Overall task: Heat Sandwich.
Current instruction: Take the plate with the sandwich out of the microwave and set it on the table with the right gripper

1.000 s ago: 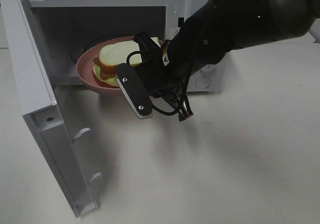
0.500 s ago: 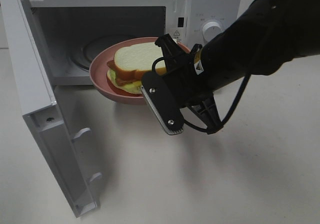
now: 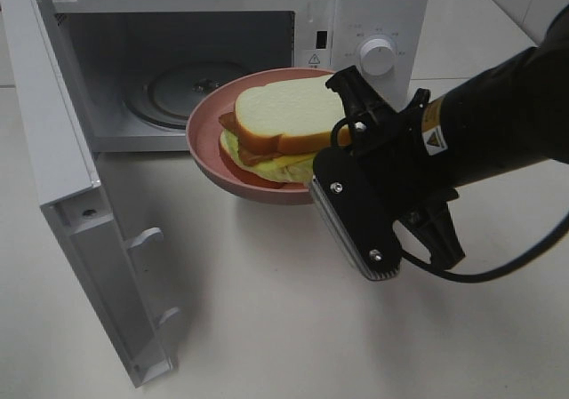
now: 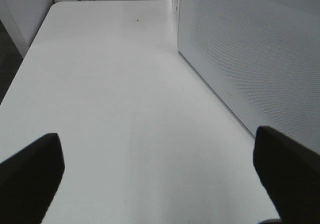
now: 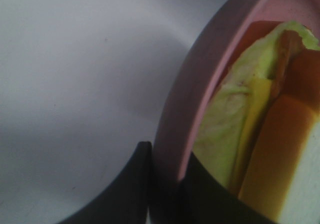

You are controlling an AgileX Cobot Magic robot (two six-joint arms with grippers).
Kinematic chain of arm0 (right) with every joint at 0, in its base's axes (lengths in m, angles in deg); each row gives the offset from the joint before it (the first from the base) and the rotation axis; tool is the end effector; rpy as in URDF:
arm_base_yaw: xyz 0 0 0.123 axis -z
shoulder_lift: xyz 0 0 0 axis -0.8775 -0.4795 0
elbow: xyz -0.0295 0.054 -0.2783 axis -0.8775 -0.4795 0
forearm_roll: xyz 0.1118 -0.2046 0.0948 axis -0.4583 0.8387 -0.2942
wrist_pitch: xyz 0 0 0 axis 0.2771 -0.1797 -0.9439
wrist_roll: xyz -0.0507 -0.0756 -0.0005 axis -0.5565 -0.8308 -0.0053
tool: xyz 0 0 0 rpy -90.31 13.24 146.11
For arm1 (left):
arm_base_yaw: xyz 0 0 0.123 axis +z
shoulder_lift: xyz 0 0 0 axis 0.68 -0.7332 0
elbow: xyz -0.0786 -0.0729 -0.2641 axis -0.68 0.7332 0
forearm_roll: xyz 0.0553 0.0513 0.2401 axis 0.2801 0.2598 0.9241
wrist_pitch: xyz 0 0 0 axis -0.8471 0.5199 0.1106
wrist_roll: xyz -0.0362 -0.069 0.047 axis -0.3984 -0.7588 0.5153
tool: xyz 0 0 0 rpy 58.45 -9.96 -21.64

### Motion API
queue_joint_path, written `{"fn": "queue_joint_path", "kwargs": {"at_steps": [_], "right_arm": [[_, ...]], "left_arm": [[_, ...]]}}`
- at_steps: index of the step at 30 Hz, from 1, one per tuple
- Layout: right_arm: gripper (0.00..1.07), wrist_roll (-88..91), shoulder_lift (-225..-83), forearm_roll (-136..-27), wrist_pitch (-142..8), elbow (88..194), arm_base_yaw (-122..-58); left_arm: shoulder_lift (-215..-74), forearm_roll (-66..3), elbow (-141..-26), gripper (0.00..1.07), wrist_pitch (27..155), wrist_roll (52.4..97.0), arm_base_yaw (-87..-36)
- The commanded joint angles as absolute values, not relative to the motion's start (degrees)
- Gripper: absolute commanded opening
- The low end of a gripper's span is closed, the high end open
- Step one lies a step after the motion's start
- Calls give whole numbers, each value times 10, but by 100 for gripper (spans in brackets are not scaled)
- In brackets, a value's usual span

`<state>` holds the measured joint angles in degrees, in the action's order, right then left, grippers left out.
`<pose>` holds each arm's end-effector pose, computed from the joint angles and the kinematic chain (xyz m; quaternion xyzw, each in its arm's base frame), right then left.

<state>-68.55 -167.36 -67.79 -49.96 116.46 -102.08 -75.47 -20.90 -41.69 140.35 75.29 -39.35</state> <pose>0.2164 0.1798 0.2200 -0.8331 0.4162 -0.1674 0.3236 -0.0045 -0.0059 0.2780 0.0075 0.8485 0.0007 0.5291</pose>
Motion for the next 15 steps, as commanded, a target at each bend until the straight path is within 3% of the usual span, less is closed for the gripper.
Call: {"fn": "queue_joint_path", "kwargs": {"at_steps": [1,15], "right_arm": [[1,-680,-1635,-676,-507,1145,-1021],[1,-653,-1503,-675,-428,1071,-1021]], "left_arm": [[-740,-209,-415,98,1398,750,-391],[-740,-209,-415,98,1398,750,-391]]}}
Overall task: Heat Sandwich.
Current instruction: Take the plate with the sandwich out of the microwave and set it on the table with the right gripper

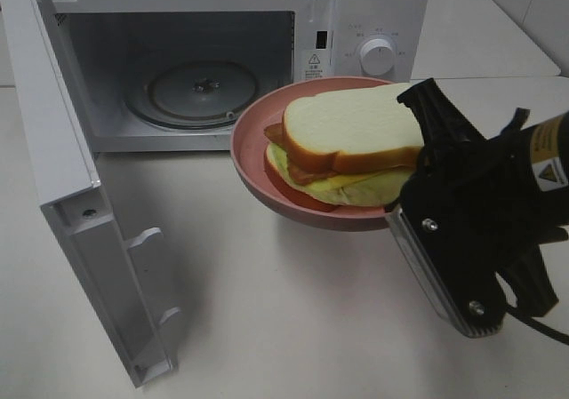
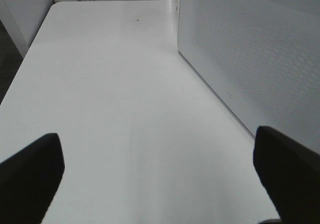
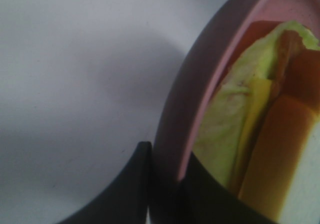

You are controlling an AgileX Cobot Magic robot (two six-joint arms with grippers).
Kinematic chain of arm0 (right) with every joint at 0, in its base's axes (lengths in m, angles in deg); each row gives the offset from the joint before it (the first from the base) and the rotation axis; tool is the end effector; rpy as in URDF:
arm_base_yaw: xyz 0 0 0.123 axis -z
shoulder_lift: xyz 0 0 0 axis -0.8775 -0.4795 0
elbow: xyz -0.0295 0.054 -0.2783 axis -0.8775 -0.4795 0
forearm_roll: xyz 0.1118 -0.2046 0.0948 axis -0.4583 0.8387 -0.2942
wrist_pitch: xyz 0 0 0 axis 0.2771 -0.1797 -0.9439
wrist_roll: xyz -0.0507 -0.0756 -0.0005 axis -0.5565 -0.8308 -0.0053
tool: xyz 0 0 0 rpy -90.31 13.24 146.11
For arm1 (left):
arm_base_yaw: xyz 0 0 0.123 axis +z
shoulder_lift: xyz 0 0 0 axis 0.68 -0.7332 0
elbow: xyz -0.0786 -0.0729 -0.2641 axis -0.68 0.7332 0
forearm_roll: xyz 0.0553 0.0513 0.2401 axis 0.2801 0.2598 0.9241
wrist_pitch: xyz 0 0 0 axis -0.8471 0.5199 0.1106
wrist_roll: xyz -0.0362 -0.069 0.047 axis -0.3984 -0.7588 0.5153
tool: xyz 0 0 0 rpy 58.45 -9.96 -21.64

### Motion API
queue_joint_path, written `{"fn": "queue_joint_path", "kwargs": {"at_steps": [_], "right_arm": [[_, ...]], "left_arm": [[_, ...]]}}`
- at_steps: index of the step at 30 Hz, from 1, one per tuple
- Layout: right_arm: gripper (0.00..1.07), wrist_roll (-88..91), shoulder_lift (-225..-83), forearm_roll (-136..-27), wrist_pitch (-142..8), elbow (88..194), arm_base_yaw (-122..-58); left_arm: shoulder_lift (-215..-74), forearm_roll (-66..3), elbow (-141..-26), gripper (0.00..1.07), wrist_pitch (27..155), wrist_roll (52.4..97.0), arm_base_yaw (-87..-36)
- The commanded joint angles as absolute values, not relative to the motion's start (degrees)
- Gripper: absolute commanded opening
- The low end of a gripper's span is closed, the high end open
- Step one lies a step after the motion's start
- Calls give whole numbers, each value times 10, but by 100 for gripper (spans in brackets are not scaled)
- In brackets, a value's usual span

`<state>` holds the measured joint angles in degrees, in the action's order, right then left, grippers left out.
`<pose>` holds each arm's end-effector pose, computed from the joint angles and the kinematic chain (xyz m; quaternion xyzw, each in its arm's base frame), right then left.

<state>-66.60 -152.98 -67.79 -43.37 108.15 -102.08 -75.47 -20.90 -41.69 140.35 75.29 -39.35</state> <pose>0.1726 0.1391 0.2345 -0.8229 0.4378 -0.1703 0.3196 -0.0045 -0.0059 0.2780 0.0075 0.8485 0.0007 0.5291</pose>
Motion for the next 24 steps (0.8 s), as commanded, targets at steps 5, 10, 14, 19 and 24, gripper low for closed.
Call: {"fn": "queue_joint_path", "kwargs": {"at_steps": [5,10,14,19,24], "right_arm": [[1,-650,-1461,-674,-394,1045,-1021],[1,-601,-1422,-630,-375,1019,-1021],[1,-522,-1397,-580,-366,1006,-1021],[1,-439,-1387,-511,-329,1005,-1021],[2,-342,-1387,-450,-298,1005,-1021]], "left_arm": [[-740,-209,-415,98,1398,750,-391],[-740,-209,-415,98,1398,750,-391],[-740,-209,-415,98,1398,750,-391],[-740,-209,-415,98,1398,750,-391],[-740,-209,-415,98,1398,750,-391]]}}
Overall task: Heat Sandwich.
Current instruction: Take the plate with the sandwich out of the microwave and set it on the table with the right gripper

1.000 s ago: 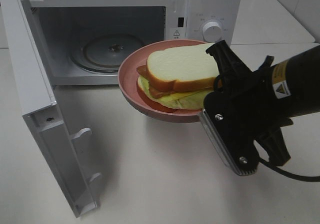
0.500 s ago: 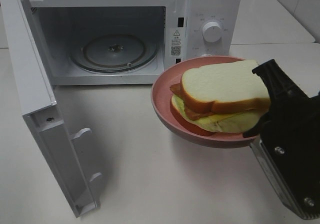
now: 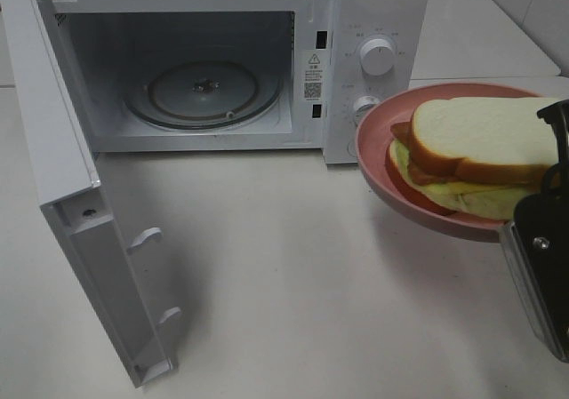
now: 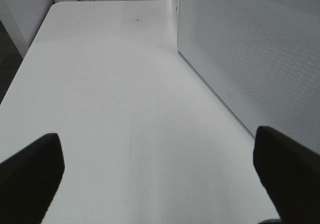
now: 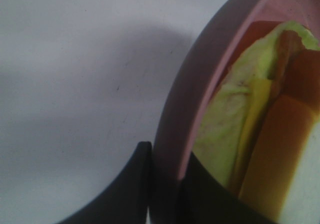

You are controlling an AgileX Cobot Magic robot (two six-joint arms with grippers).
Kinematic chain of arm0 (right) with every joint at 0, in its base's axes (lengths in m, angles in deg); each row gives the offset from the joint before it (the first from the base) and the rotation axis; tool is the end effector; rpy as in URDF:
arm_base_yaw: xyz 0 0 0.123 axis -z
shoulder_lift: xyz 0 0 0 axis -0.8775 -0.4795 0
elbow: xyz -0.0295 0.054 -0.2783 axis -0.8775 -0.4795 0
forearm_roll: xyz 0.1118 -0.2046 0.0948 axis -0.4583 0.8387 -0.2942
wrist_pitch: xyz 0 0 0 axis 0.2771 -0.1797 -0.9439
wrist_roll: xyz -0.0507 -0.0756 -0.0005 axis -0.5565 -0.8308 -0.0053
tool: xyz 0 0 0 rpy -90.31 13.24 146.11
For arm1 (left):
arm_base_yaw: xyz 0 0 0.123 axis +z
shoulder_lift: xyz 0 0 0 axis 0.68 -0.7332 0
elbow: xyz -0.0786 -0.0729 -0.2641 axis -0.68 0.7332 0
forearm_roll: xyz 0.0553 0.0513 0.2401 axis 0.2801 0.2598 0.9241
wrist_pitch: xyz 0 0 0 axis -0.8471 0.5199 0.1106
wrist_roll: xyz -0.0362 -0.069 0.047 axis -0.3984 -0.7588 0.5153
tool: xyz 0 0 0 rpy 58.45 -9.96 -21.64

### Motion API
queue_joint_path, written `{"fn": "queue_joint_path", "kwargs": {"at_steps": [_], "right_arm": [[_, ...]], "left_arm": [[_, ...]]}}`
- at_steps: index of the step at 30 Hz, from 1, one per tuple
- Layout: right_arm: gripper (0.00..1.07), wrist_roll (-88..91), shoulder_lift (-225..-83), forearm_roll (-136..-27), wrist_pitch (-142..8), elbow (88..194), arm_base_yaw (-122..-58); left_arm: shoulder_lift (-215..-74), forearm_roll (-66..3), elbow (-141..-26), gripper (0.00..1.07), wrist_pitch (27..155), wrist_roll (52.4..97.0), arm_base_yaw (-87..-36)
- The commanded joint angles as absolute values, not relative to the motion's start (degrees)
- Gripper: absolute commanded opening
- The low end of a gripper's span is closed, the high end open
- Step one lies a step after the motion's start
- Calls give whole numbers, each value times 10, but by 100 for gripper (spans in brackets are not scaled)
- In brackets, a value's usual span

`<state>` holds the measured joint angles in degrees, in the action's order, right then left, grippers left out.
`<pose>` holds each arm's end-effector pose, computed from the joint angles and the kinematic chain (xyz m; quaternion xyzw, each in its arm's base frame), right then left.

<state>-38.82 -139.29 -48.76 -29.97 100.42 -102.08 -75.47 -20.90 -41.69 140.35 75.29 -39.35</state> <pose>0.1392 0.0841 0.2336 -0.7516 0.5552 -0.2259 0.2756 -0.0045 -0.0059 0.2780 0.0075 0.8485 0.0007 0.5291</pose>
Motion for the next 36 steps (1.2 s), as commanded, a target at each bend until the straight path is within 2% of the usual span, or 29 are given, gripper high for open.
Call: {"fn": "queue_joint_path", "kwargs": {"at_steps": [1,25,36], "right_arm": [[2,-342,-1387,-450,-298,1005,-1021],[3,-18,-1389,-340,-100,1005,-1021],[3,146,-1461,-276,-48,1006,-1021]], "left_arm": [[-740,-209,-415,98,1398,750,-391],[-740,-209,-415,98,1398,750,-391],[-740,-209,-415,98,1398,750,-391]]}}
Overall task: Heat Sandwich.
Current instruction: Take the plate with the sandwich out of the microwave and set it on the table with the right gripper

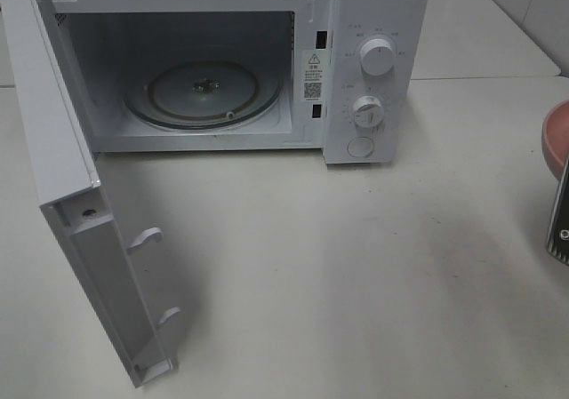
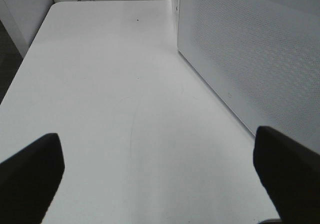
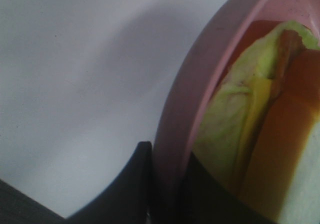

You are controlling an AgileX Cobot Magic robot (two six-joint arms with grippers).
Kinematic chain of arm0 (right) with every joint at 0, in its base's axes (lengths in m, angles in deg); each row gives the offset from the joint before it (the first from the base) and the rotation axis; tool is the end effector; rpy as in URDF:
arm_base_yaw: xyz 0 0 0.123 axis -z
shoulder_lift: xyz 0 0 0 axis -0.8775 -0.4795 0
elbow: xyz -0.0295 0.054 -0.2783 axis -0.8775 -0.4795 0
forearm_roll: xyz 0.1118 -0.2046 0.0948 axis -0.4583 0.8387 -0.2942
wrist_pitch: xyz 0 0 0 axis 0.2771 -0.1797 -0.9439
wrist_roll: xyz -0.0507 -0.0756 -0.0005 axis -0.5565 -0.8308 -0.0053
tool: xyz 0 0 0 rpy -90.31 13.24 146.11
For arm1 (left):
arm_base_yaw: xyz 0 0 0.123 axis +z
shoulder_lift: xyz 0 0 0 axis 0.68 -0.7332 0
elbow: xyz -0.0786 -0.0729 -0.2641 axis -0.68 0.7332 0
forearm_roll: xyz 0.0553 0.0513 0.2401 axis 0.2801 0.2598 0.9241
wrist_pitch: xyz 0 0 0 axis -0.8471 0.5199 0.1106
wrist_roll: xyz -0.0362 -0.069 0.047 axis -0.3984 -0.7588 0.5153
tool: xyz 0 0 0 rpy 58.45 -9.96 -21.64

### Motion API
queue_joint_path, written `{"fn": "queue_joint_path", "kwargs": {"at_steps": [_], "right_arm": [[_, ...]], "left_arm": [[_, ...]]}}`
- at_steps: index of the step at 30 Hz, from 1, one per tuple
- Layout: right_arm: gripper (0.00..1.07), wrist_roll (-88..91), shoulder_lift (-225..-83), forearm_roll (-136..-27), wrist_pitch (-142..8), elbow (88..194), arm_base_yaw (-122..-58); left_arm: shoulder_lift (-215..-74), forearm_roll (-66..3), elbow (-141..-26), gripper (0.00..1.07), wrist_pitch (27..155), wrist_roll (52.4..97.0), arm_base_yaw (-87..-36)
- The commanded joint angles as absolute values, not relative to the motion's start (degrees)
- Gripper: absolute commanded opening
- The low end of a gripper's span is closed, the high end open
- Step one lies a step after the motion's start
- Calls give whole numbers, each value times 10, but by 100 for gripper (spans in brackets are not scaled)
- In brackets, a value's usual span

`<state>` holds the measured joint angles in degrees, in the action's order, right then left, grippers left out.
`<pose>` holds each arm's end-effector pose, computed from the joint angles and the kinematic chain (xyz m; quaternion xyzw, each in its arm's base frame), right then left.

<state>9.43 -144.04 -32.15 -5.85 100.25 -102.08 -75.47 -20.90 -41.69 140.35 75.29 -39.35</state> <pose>0.1444 0.0476 0.2244 -0.4830 0.7970 -0.3181 0.1742 -0.0045 -0.0059 0.2780 0.0075 0.8485 0.0007 0.5291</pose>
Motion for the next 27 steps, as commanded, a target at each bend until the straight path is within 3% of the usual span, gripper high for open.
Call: {"fn": "queue_joint_path", "kwargs": {"at_steps": [1,20,27], "right_arm": [[3,146,-1461,-276,-48,1006,-1021],[4,369,-1639,-258,-48,1074,-1015],[5,425,-1675,-261,-54,1106,-965]], "left_arm": [[-740,-209,-415,98,1398,750,-391],[-740,-209,-415,98,1398,750,-391],[-740,-209,-415,98,1398,750,-391]]}}
